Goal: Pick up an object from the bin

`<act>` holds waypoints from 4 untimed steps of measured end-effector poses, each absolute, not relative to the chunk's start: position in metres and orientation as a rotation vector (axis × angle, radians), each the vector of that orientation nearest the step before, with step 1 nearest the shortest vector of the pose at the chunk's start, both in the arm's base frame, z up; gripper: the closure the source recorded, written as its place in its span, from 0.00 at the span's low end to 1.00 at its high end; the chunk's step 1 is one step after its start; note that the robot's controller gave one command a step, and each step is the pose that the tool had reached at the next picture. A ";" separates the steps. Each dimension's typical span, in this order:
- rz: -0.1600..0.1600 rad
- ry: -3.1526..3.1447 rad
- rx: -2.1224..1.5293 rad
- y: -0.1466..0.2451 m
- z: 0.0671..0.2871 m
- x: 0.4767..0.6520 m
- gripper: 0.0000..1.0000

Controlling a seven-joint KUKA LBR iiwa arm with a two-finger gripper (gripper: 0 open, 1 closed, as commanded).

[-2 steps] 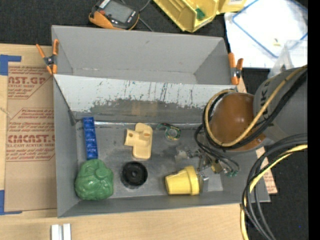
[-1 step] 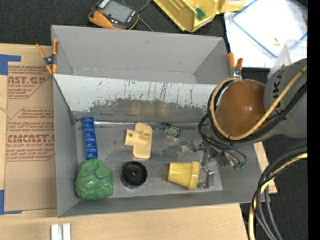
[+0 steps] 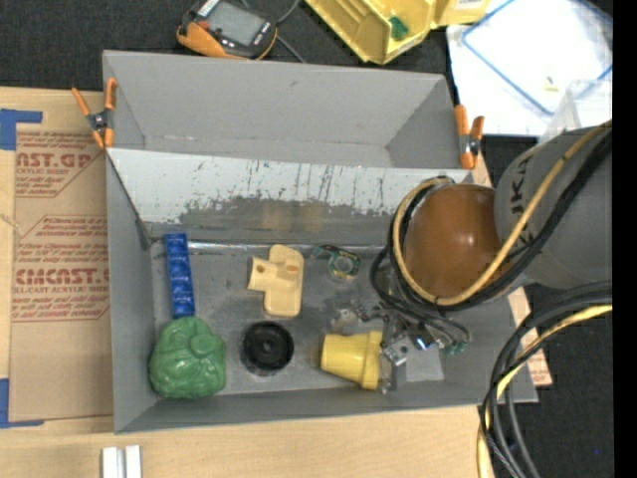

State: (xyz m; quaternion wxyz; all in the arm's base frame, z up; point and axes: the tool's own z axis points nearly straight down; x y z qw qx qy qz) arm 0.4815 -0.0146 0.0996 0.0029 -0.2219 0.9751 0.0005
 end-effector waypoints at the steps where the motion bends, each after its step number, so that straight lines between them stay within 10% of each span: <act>1: -0.010 2.948 -1.009 -0.026 0.073 0.487 0.00; 2: -0.010 2.930 -1.055 -0.007 0.073 0.486 1.00; 4: -0.005 2.935 -1.055 -0.006 0.088 0.484 1.00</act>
Offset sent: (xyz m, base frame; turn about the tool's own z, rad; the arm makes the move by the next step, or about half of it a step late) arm -0.0021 0.0078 -0.0296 -0.2450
